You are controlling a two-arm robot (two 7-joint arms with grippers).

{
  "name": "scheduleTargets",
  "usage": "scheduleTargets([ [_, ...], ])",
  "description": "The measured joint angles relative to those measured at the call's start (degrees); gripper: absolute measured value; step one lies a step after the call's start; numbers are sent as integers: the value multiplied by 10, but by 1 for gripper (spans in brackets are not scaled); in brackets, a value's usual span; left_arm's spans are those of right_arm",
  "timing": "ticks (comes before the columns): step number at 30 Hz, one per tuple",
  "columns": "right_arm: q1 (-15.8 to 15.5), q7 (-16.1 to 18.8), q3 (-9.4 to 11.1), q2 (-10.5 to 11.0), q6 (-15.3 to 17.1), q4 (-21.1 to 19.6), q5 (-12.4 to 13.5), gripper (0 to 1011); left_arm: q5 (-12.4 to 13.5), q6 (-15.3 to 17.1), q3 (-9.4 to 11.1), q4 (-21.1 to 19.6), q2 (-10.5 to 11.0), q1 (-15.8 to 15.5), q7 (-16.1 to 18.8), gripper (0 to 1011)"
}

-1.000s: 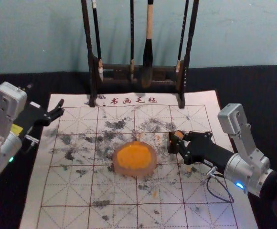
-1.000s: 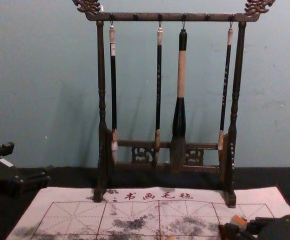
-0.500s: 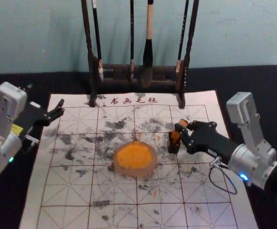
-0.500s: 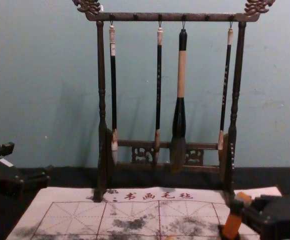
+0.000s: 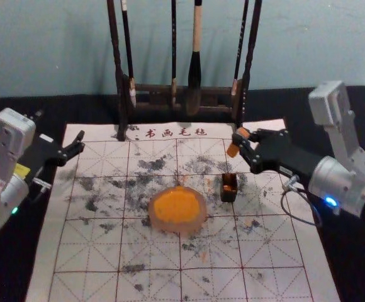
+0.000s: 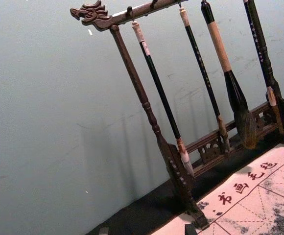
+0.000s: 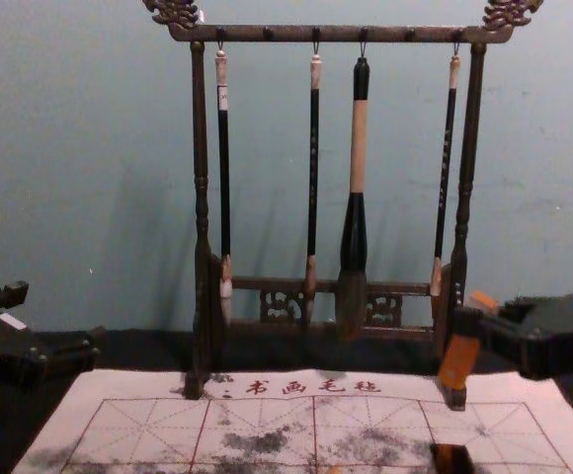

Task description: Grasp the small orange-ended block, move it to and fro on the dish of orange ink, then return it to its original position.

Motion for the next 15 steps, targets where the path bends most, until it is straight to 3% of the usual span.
scheduleTargets([
  [3, 19, 14, -9, -3, 12, 12, 7, 109, 0, 0, 0, 0, 0, 0, 0, 1001],
  [6, 52, 39, -30, -10, 29, 41, 18, 109, 0, 0, 0, 0, 0, 0, 0, 1001],
  [15, 111, 92, -83, -23, 32, 97, 23, 109, 0, 0, 0, 0, 0, 0, 0, 1001],
])
